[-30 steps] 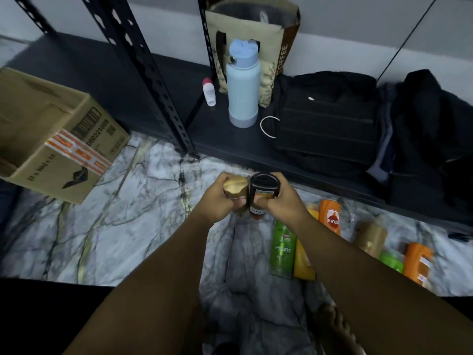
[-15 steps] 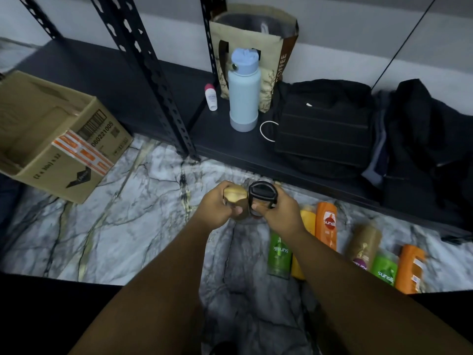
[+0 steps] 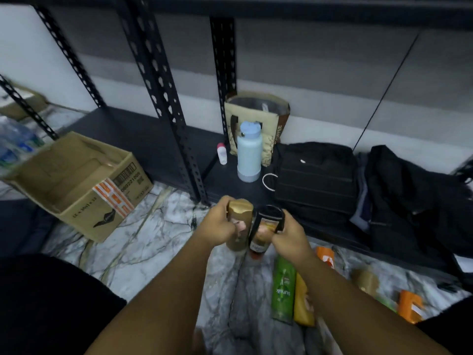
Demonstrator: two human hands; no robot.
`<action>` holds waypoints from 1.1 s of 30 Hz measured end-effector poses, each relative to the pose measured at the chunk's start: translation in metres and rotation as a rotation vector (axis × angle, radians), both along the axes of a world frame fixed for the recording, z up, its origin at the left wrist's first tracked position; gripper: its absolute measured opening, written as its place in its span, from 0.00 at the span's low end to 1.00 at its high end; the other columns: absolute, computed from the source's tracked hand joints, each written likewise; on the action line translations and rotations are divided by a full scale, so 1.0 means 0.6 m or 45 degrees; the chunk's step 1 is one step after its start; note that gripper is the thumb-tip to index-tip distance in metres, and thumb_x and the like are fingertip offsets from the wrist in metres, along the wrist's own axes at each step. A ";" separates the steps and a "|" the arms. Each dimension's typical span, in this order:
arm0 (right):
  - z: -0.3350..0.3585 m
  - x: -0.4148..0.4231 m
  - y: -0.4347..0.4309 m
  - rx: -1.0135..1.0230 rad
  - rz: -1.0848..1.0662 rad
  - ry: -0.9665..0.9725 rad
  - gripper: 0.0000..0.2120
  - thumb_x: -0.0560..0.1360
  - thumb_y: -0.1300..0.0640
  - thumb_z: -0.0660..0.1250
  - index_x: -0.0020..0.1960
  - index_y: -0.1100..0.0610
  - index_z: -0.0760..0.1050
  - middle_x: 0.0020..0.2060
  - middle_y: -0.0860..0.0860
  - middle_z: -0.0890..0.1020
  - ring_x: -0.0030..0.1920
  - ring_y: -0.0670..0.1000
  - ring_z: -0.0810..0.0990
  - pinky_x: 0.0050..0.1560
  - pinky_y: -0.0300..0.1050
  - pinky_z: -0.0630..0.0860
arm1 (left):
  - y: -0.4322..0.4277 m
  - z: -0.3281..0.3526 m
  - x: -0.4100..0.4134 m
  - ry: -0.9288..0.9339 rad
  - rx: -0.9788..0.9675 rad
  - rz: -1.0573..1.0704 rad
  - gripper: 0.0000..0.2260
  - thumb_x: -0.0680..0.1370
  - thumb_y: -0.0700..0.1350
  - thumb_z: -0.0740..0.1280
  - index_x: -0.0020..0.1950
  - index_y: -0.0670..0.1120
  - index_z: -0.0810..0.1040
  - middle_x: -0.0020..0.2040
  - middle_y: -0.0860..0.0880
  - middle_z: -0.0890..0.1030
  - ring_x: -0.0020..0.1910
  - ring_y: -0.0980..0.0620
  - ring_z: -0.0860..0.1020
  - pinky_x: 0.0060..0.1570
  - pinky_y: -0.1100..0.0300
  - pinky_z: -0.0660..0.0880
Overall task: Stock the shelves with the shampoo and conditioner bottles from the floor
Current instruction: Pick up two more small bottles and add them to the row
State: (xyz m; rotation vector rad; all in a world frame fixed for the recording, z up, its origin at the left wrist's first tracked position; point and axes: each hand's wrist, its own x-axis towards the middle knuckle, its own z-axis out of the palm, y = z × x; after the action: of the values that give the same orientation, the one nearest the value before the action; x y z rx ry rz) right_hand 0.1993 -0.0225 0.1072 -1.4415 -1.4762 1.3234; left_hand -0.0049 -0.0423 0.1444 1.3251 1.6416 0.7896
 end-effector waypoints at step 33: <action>0.843 0.086 0.126 0.993 -0.265 0.310 0.14 0.78 0.44 0.69 0.62 0.41 0.71 0.50 0.39 0.81 0.50 0.41 0.81 0.42 0.39 0.77 | 0.182 0.795 0.154 -0.377 1.123 0.015 0.18 0.82 0.48 0.69 0.71 0.57 0.71 0.57 0.53 0.83 0.51 0.54 0.85 0.52 0.47 0.84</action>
State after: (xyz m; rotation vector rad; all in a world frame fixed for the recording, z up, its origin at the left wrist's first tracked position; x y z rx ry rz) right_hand 0.2507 0.0533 0.6133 -0.8544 -1.4010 0.6400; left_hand 0.0877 0.0667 0.6214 1.6562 1.0753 1.7444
